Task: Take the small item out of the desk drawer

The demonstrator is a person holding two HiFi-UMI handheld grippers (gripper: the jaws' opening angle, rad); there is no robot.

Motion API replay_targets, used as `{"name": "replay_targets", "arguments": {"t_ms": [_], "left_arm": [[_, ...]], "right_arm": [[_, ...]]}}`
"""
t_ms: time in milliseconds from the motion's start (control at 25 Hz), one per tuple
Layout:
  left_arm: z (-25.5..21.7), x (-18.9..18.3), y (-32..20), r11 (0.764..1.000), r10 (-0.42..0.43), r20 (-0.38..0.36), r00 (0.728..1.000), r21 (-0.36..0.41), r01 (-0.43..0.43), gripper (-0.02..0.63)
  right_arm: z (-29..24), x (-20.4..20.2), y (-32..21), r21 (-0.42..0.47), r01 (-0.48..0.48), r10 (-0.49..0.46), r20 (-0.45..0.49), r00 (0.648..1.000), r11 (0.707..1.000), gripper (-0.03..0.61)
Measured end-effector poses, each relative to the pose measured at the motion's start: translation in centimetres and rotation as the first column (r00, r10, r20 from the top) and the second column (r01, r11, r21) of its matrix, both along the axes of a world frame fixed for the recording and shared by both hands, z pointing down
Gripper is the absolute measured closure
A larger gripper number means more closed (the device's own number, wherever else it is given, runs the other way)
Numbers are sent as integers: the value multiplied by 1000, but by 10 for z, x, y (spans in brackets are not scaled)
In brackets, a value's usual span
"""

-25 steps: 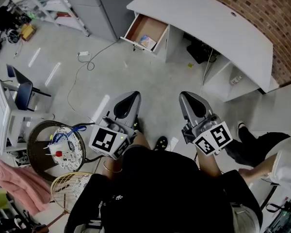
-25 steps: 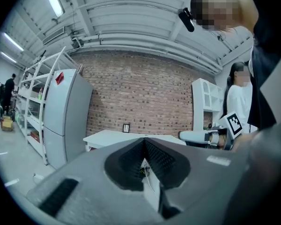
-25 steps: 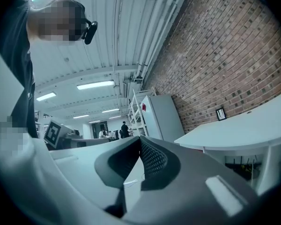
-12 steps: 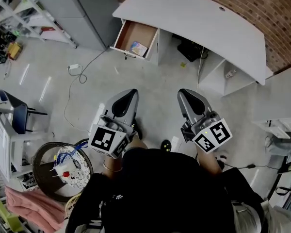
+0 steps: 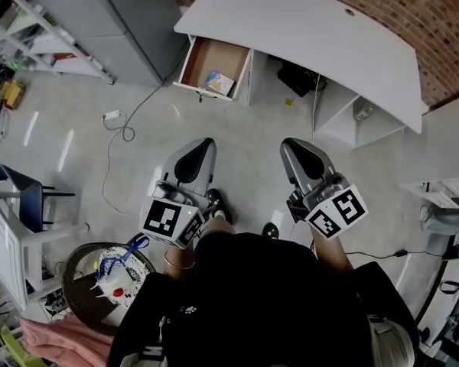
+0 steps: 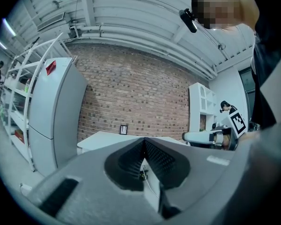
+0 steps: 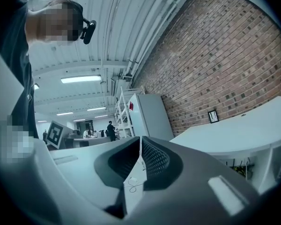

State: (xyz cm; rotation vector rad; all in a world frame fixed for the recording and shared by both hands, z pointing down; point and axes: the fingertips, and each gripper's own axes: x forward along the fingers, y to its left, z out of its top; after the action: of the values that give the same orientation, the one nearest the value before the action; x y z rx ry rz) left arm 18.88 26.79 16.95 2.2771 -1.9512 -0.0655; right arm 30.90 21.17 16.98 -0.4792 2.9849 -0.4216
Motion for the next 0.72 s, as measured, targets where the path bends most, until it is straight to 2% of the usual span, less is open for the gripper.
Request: {"name": "replay_targets", "arguments": {"t_ms": [360,720], "left_arm": [[6,-71,-1,999,-30,-8,1000,-15,30,617],[4,-127,-11,1000,-6,-12,1000,-6,6,617]], "right_arm": [[-2,-65,-7,2,7,-7,-7,1000,1000,569],[-2,-115,-14,-1,-27,27,-34,999,1000,571]]}}
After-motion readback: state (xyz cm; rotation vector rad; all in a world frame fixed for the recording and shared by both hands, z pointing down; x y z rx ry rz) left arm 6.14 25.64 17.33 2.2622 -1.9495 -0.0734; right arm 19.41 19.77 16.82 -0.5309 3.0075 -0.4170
